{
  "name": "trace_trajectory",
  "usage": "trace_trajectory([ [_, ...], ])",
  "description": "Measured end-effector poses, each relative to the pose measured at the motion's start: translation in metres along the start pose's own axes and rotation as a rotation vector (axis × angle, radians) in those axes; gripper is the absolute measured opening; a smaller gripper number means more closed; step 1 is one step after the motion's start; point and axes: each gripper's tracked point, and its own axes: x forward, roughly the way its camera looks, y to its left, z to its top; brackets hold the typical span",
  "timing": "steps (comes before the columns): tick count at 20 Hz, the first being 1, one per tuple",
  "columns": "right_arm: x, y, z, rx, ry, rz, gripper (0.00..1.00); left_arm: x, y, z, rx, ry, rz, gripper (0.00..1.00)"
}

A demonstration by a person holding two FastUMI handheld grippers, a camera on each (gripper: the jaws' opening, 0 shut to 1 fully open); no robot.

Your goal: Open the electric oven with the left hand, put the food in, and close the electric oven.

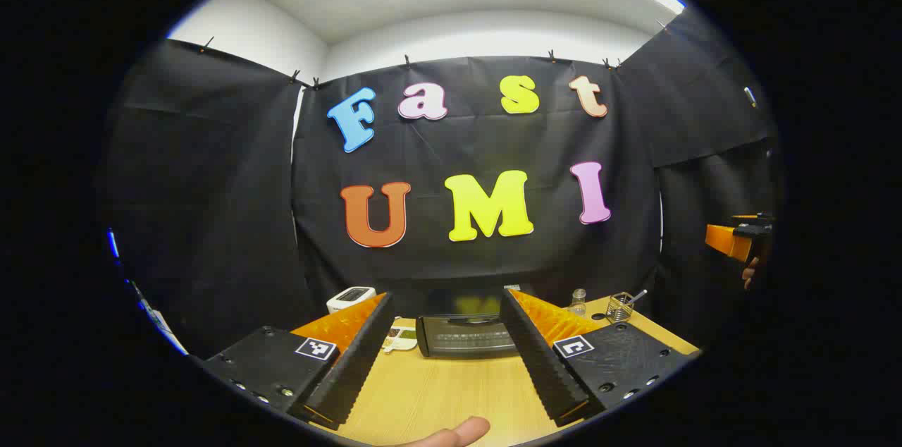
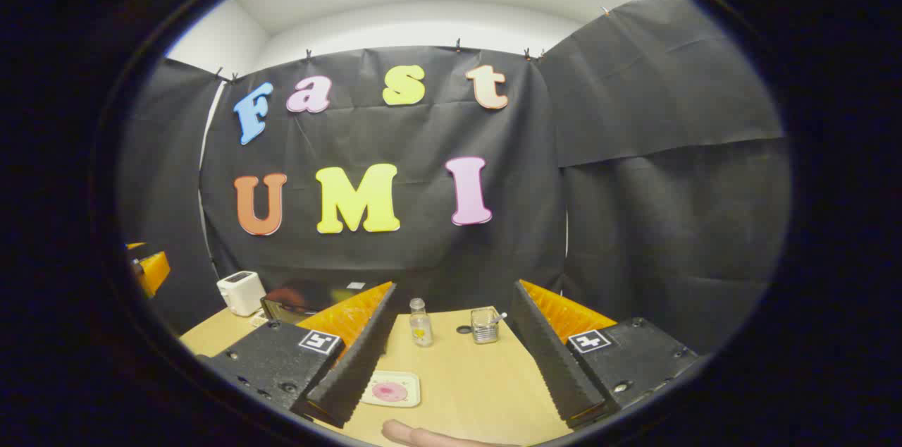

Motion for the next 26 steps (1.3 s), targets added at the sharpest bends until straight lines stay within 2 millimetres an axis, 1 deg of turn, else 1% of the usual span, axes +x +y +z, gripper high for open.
trace_trajectory([
  [5, -0.009, -0.001, 0.006, -0.011, -0.034, 0.008, 0.99, -0.008, 0.010, 0.010, -0.029, -0.034, 0.004, 0.96],
  [7, -0.014, -0.003, 0.011, -0.022, -0.049, 0.007, 1.00, -0.009, 0.013, 0.010, -0.034, -0.036, 0.006, 0.96],
  [8, -0.016, -0.003, 0.012, -0.023, -0.055, 0.010, 1.00, -0.011, 0.013, 0.008, -0.044, -0.032, 0.000, 0.96],
  [11, -0.020, 0.005, 0.011, -0.019, -0.047, 0.038, 1.00, -0.017, -0.001, 0.003, -0.073, -0.019, -0.050, 0.96],
  [16, -0.025, 0.011, 0.010, -0.037, -0.047, 0.061, 1.00, -0.011, 0.003, 0.002, -0.051, -0.021, -0.044, 0.96],
  [19, -0.024, 0.012, 0.008, -0.037, -0.050, 0.066, 1.00, 0.003, 0.004, -0.007, -0.032, -0.001, -0.008, 0.96],
  [21, -0.025, 0.013, 0.007, -0.032, -0.053, 0.071, 1.00, 0.015, -0.008, -0.015, -0.028, 0.015, -0.027, 0.96],
  [22, -0.026, 0.014, 0.006, -0.030, -0.057, 0.075, 1.00, 0.024, -0.015, -0.020, -0.032, 0.022, -0.048, 0.96],
  [26, -0.025, 0.011, 0.004, -0.035, -0.072, 0.079, 0.99, 0.061, -0.037, -0.054, -0.083, 0.103, -0.116, 0.96],
])
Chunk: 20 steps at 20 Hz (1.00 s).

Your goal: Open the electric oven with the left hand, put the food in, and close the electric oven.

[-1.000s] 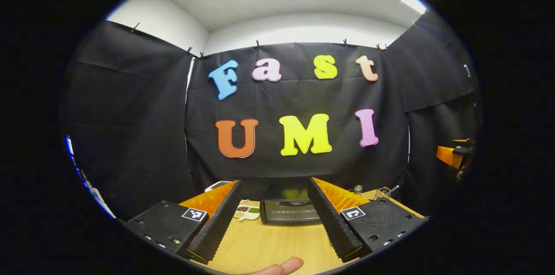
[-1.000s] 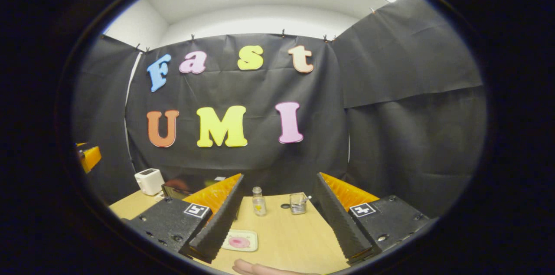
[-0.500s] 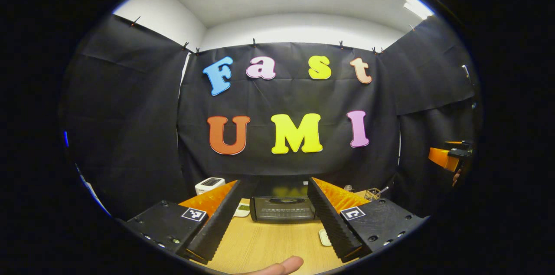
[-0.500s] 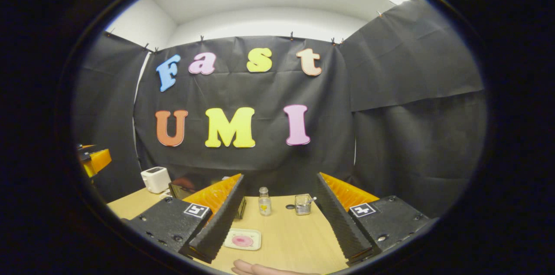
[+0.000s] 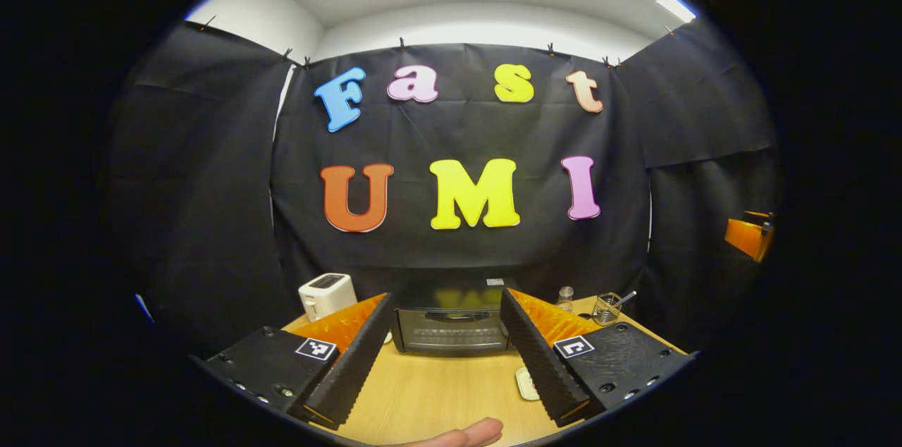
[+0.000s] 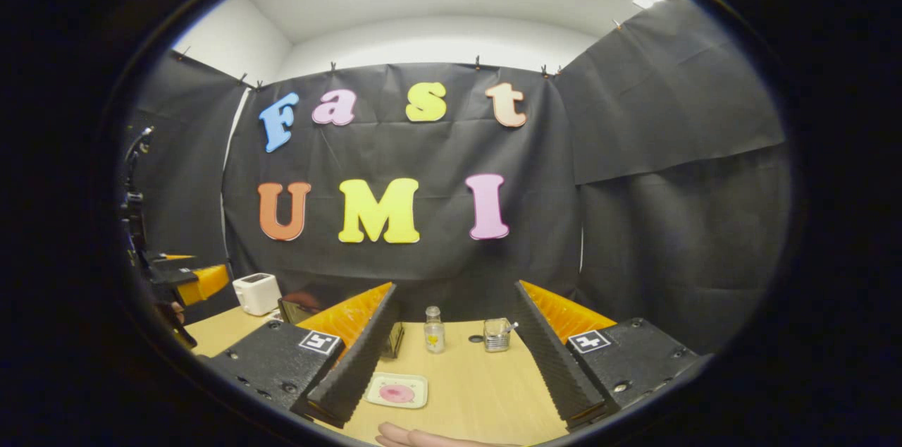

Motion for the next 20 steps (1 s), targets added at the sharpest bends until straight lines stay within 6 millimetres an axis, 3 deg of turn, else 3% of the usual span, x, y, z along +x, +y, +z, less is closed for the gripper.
trace_trajectory([
  [3, 0.001, -0.002, -0.005, -0.007, 0.009, 0.006, 1.00, 0.041, -0.009, -0.020, -0.018, 0.049, -0.042, 0.96],
  [7, 0.001, -0.001, -0.011, 0.004, 0.020, 0.036, 1.00, 0.106, -0.001, -0.055, -0.016, 0.127, -0.018, 0.97],
  [12, 0.004, -0.005, -0.015, -0.017, 0.005, 0.041, 0.99, 0.183, -0.012, -0.103, -0.034, 0.255, -0.062, 0.96],
  [20, 0.014, -0.019, -0.030, -0.073, 0.003, 0.037, 0.99, 0.264, -0.015, -0.151, -0.008, 0.353, -0.061, 0.96],
])
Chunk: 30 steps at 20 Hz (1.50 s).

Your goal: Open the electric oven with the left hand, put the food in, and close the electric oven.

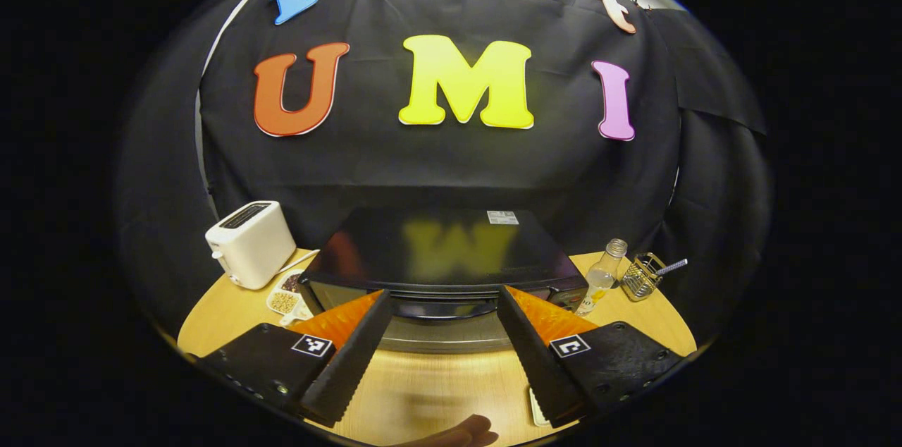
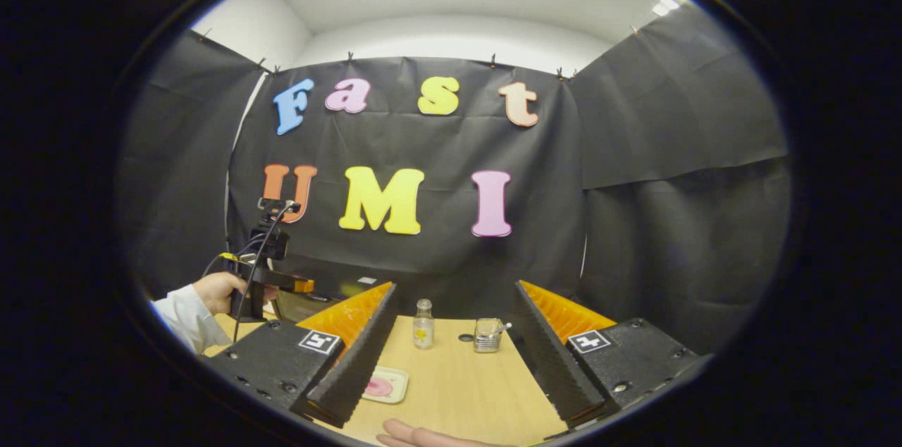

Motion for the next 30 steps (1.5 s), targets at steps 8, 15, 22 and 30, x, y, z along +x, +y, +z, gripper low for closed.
trace_trajectory([
  [8, 0.007, -0.020, -0.009, 0.053, 0.041, -0.007, 1.00, 0.042, 0.013, -0.014, 0.022, 0.032, 0.064, 0.99],
  [15, -0.001, -0.026, -0.006, 0.060, 0.022, -0.018, 0.99, 0.046, 0.014, -0.014, -0.001, 0.039, 0.054, 0.98],
  [22, -0.012, -0.026, 0.000, 0.064, 0.018, -0.023, 1.00, 0.026, 0.013, -0.027, -0.022, 0.058, 0.046, 0.98],
  [30, -0.026, -0.015, 0.005, 0.064, 0.007, -0.007, 1.00, -0.015, 0.009, -0.059, -0.038, 0.052, 0.031, 0.98],
])
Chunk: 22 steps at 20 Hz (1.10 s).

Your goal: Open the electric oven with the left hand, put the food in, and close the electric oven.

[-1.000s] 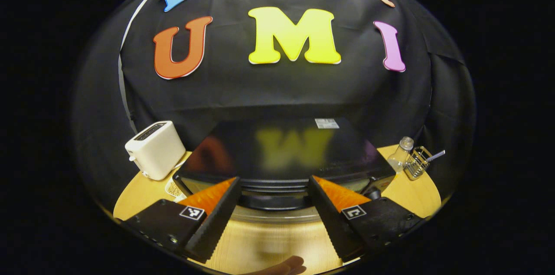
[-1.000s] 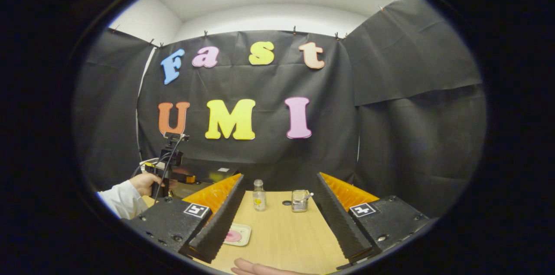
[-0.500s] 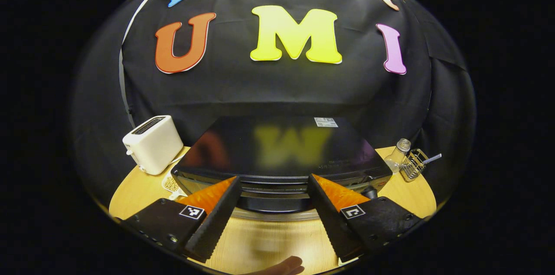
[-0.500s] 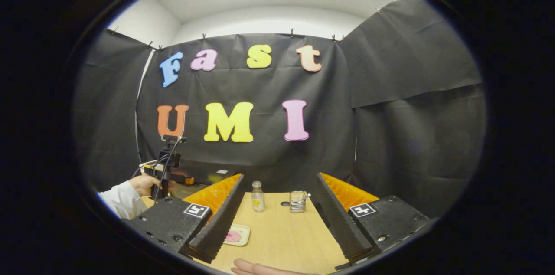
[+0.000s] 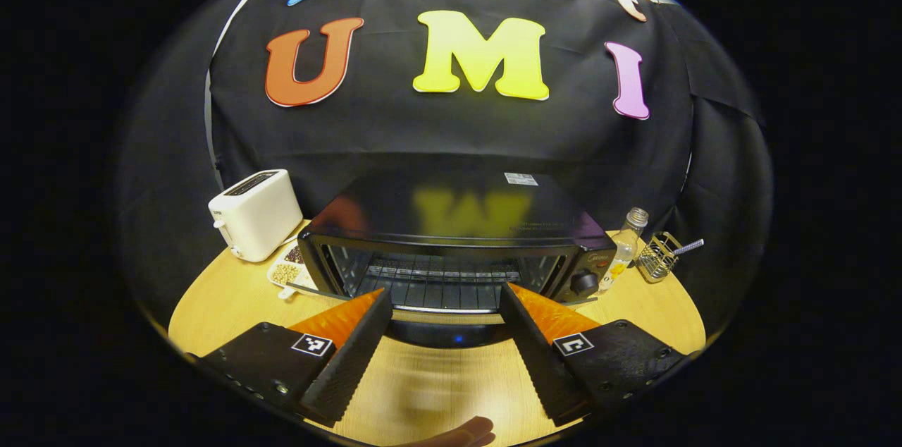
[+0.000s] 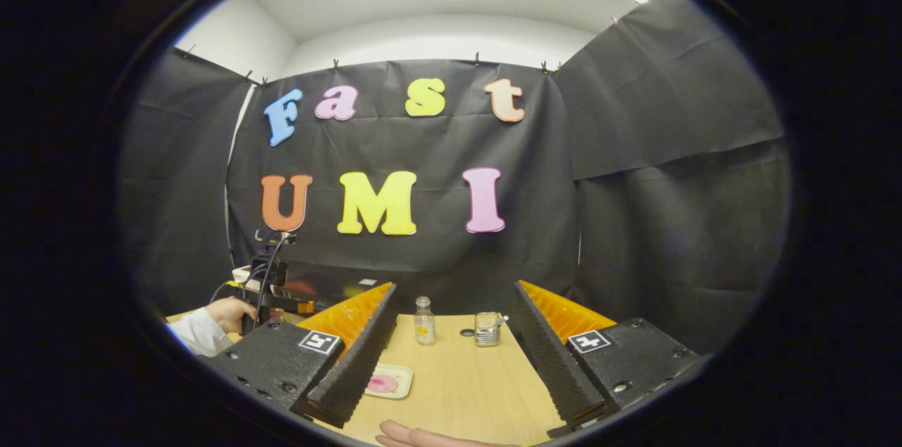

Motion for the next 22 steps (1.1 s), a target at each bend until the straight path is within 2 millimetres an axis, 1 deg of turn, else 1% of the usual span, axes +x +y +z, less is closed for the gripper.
trace_trajectory([
  [4, -0.003, 0.006, -0.003, 0.004, 0.014, 0.014, 1.00, -0.016, -0.002, -0.022, -0.006, 0.011, -0.027, 0.98],
  [5, -0.003, 0.006, -0.004, 0.003, 0.017, 0.016, 1.00, -0.020, -0.002, -0.031, 0.024, 0.016, -0.028, 0.98],
  [7, -0.004, 0.006, -0.002, 0.000, 0.019, 0.016, 1.00, -0.023, -0.002, -0.038, 0.105, 0.000, -0.021, 0.97],
  [8, -0.004, 0.006, -0.002, -0.002, 0.018, 0.015, 1.00, -0.025, -0.002, -0.044, 0.116, 0.001, -0.015, 0.96],
  [11, -0.005, 0.008, -0.004, -0.003, 0.024, 0.015, 1.00, -0.031, 0.000, -0.062, 0.065, 0.028, -0.018, 0.97],
  [14, -0.003, 0.007, -0.007, -0.010, 0.034, 0.014, 1.00, -0.035, -0.001, -0.077, 0.081, 0.016, -0.018, 0.96],
  [17, 0.000, 0.007, -0.011, -0.013, 0.043, 0.009, 1.00, -0.038, -0.001, -0.100, 0.080, 0.025, -0.027, 0.97],
  [20, 0.002, 0.011, -0.015, -0.013, 0.057, 0.018, 1.00, -0.039, 0.001, -0.126, 0.069, 0.074, -0.024, 0.96],
  [22, 0.003, 0.014, -0.017, -0.019, 0.065, 0.024, 1.00, -0.039, 0.002, -0.138, 0.077, 0.095, -0.025, 0.97],
])
